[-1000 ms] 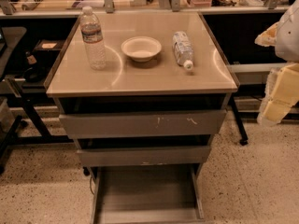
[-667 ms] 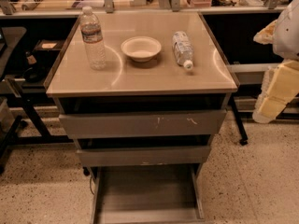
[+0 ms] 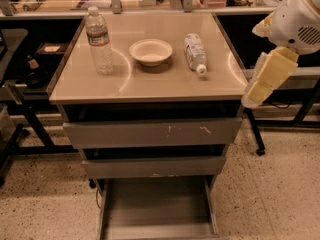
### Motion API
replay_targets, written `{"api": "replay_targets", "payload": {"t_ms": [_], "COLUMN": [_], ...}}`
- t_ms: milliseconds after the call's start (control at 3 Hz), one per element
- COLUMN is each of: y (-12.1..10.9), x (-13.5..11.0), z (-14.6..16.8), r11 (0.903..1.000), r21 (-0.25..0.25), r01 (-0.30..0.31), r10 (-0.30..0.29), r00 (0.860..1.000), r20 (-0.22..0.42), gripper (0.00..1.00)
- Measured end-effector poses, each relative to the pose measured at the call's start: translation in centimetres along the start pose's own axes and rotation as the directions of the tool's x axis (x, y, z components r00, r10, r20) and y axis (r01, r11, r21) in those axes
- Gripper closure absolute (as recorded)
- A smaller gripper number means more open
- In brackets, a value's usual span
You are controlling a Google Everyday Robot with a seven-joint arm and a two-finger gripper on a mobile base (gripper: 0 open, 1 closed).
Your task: Place water bottle into bottom drawer
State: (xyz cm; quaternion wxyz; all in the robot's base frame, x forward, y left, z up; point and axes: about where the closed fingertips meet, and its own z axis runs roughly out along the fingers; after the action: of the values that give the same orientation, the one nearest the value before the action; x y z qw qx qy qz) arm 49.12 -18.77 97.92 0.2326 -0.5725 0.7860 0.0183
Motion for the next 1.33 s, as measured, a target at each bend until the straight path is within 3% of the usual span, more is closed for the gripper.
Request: {"api": "replay_targets", "payload": {"t_ms": [333,667,1000,1333], "y": [-1.5,-1.5,-1.9,-3.2], "x": [-2.9,-2.9,-3.8,-6.2], "z": [2.1,2.1,3.0,5.5], "r11": [0.9996,0.9996,0.9992,0.9959], "r21": [-0.028,-0.028,-0.014,-0.003], "r01": [-0.005,-0.005,-0.039,-0.090], "r10": [0.008,0.008,0.040,0.088], "r00": [0.996,0.996,0.989,0.968], "r20": [0.089,0.090,0.145,0.233], "gripper": [0.00,0.00,0.00,0.00]}}
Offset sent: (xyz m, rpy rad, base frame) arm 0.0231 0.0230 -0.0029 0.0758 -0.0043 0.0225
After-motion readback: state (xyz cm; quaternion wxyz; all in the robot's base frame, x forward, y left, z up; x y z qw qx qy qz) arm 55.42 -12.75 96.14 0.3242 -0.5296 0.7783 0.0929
